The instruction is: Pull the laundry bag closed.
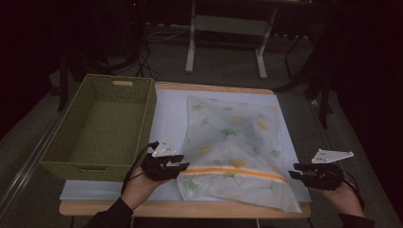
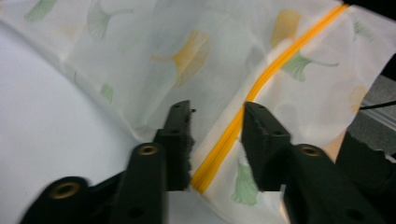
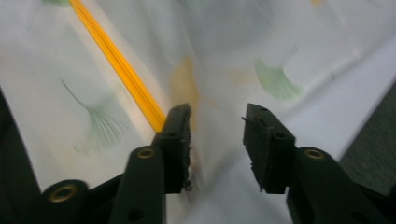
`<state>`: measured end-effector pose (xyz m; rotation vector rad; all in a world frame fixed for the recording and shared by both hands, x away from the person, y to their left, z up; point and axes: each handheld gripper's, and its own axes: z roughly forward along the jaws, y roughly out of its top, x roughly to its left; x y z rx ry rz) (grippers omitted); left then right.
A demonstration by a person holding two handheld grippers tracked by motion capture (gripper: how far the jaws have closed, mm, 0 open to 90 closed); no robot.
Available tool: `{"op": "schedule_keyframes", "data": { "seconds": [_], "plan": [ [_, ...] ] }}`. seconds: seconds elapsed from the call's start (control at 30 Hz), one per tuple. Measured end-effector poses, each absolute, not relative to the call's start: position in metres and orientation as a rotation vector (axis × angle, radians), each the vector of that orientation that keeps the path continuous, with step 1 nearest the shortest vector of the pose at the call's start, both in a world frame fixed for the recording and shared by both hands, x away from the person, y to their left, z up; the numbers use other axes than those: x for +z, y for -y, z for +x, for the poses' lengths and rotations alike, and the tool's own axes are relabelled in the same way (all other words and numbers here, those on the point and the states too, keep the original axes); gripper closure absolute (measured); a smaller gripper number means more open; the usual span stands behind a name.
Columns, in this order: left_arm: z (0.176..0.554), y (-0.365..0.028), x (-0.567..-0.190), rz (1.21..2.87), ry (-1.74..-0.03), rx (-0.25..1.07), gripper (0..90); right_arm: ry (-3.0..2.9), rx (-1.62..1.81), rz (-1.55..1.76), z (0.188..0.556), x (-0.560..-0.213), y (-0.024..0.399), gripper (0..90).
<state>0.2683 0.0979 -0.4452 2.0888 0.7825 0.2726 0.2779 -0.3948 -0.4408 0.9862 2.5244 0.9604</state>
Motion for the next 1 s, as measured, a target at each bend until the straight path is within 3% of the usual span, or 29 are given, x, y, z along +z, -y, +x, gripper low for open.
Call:
{"op": "schedule_keyframes", "data": {
  "seconds": [0.07, 0.37, 0.5, 0.6, 1.0],
  "plan": [
    [0.268, -0.097, -0.444, 2.088, -0.773, 0.28, 55.4, -2.502, 0.982, 0.981, 0.279, -0.439, 0.387, 53.9],
    [0.268, -0.093, -0.452, 2.068, -0.77, 0.234, 10.9, -2.42, 1.165, 0.965, 0.286, -0.431, 0.354, 32.0],
    [0.267, -0.091, -0.456, 2.05, -0.735, 0.2, 6.1, -2.386, 1.215, 0.94, 0.287, -0.429, 0.343, 27.0],
    [0.267, -0.091, -0.457, 2.041, -0.736, 0.205, 3.0, -2.36, 1.224, 0.911, 0.286, -0.43, 0.326, 17.1],
    [0.258, -0.103, -0.465, 1.984, -0.742, 0.219, 3.1, -2.336, 1.214, 0.821, 0.276, -0.438, 0.282, 16.8]
  ]
}}
